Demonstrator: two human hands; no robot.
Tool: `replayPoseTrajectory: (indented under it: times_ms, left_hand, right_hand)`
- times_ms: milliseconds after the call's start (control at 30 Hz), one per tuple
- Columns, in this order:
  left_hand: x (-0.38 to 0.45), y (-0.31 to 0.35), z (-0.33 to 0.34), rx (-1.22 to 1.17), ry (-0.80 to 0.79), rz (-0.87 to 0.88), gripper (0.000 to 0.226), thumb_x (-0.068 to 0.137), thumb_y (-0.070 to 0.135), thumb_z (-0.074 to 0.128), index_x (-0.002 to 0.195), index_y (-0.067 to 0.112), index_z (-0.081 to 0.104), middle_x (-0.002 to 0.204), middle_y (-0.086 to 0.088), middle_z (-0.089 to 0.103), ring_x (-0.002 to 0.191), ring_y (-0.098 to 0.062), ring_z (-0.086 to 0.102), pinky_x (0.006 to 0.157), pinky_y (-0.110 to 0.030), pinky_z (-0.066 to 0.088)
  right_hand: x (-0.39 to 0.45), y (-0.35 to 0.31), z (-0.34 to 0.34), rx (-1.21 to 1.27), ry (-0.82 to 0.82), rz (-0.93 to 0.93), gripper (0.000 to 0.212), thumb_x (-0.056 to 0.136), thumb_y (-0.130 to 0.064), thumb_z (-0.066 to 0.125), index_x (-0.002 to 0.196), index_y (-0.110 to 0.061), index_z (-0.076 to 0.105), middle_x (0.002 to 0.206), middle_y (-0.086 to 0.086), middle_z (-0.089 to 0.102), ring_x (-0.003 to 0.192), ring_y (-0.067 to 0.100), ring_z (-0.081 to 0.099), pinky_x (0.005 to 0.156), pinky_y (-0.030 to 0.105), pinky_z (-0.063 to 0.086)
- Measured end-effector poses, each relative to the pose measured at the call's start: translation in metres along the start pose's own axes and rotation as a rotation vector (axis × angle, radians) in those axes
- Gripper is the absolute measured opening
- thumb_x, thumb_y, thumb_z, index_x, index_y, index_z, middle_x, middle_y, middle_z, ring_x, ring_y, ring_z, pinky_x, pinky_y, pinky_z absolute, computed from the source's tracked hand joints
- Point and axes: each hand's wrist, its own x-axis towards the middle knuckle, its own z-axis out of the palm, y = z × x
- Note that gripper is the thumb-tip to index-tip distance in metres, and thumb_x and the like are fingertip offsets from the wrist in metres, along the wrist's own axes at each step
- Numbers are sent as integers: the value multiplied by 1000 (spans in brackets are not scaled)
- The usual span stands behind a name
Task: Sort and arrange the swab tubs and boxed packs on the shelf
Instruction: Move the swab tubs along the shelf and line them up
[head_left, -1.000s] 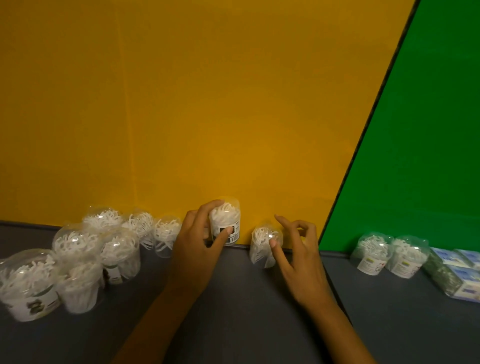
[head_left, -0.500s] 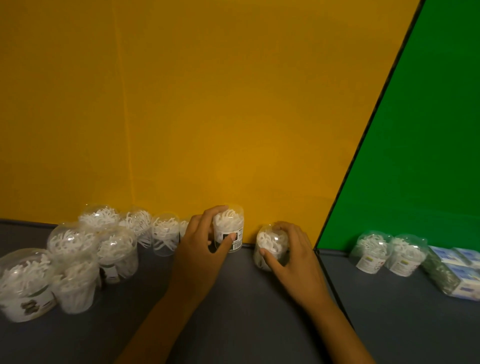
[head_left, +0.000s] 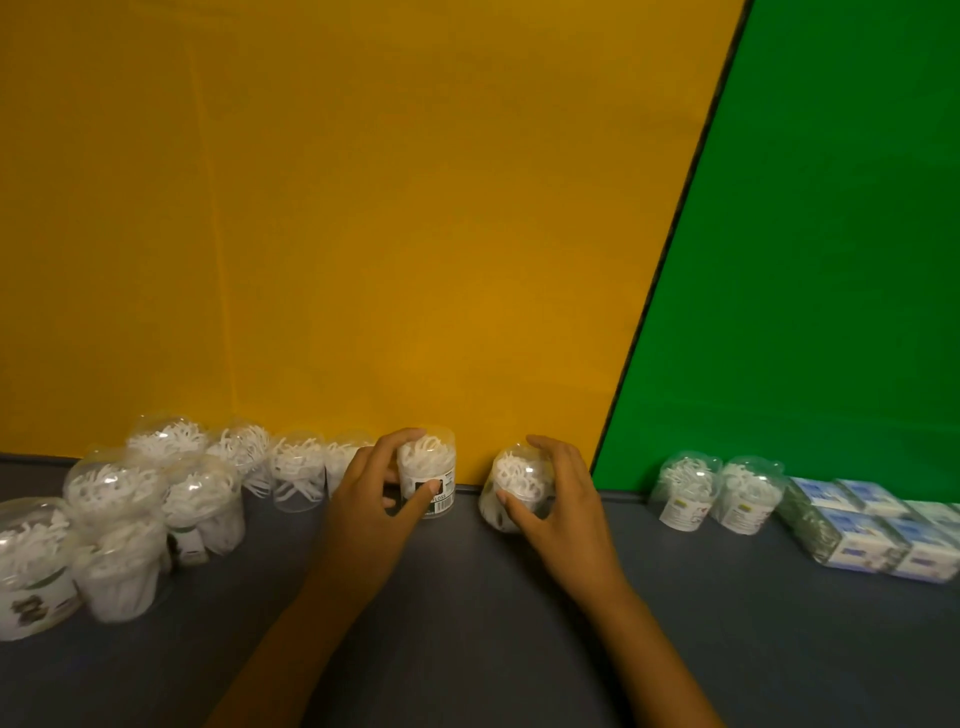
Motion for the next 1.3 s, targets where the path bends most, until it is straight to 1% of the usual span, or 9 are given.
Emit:
replayPoseTrajectory:
  times_ms: [167, 300, 467, 567, 800, 967, 1100, 1167, 1300]
  left_hand:
    - [-9, 14, 6, -107, -34, -49, 50, 82, 22, 73, 125, 39, 53, 126, 7, 55, 100, -7, 62, 70, -26, 58]
    - [-19, 35, 20, -144, -61, -44, 50, 82, 22, 72, 124, 41, 53, 126, 6, 56, 100, -9, 62, 71, -30, 58]
    - [-30, 69, 48, -127, -71, -14, 51, 81, 22, 73, 123, 43, 52, 125, 8, 55, 99, -9, 62, 72, -38, 59]
    - [-39, 95, 70, -129, -53, 16, 52, 81, 20, 74, 122, 44, 53, 124, 10, 56, 97, -9, 63, 69, -34, 59]
    - [-59, 153, 131, -103, -49, 24, 52, 80, 18, 75, 121, 43, 54, 121, 12, 56, 95, -2, 60, 69, -25, 57]
    - [-75, 176, 170, -85, -30, 15, 52, 80, 17, 75, 121, 42, 55, 119, 11, 59, 96, -4, 61, 71, -26, 57]
    - [-86, 185, 187, -57, -23, -17, 51, 80, 21, 75, 121, 44, 54, 121, 12, 59, 100, -3, 59, 75, -34, 58]
    - [-88, 188, 189, -52, -12, -32, 51, 80, 21, 75, 120, 44, 54, 122, 13, 58, 102, -2, 59, 76, -33, 58]
    - [-89, 188, 189, -18, -1, -51, 49, 81, 24, 74, 120, 45, 53, 121, 14, 59, 101, 0, 58, 75, -29, 58]
  right_hand:
    - [-5, 1, -38, 18, 29, -25, 60, 81, -32, 78, 133, -35, 50, 127, -11, 43, 119, 0, 46, 93, 15, 44]
    - [-10, 3, -75, 6, 38, -25, 58, 81, -34, 77, 133, -35, 50, 126, -12, 49, 116, 1, 48, 88, 5, 38]
    - [-21, 16, -126, -135, 10, -49, 55, 81, -48, 72, 128, -42, 43, 124, -19, 53, 114, 3, 51, 90, 25, 48]
    - [-29, 30, -161, -153, -34, -32, 57, 82, -48, 72, 126, -44, 37, 124, -20, 49, 110, 1, 51, 85, 25, 50]
    - [-45, 77, -237, -70, -237, -10, 76, 82, -23, 74, 137, -59, 35, 123, -18, 34, 101, 12, 56, 83, 30, 54]
    - [-49, 107, -269, -100, -347, -5, 65, 77, -12, 73, 123, -51, 47, 129, -19, 31, 109, 14, 53, 82, 26, 54]
    - [-48, 121, -271, -69, -349, -21, 54, 78, -20, 73, 115, -47, 46, 131, -17, 35, 123, 9, 40, 96, 27, 42]
    - [-47, 124, -265, -82, -322, -28, 42, 81, -30, 74, 108, -43, 46, 126, -17, 40, 119, 7, 41, 92, 24, 37]
    - [-41, 126, -248, -104, -275, -51, 35, 82, -38, 72, 101, -36, 42, 113, -14, 47, 107, 10, 47, 86, 34, 46]
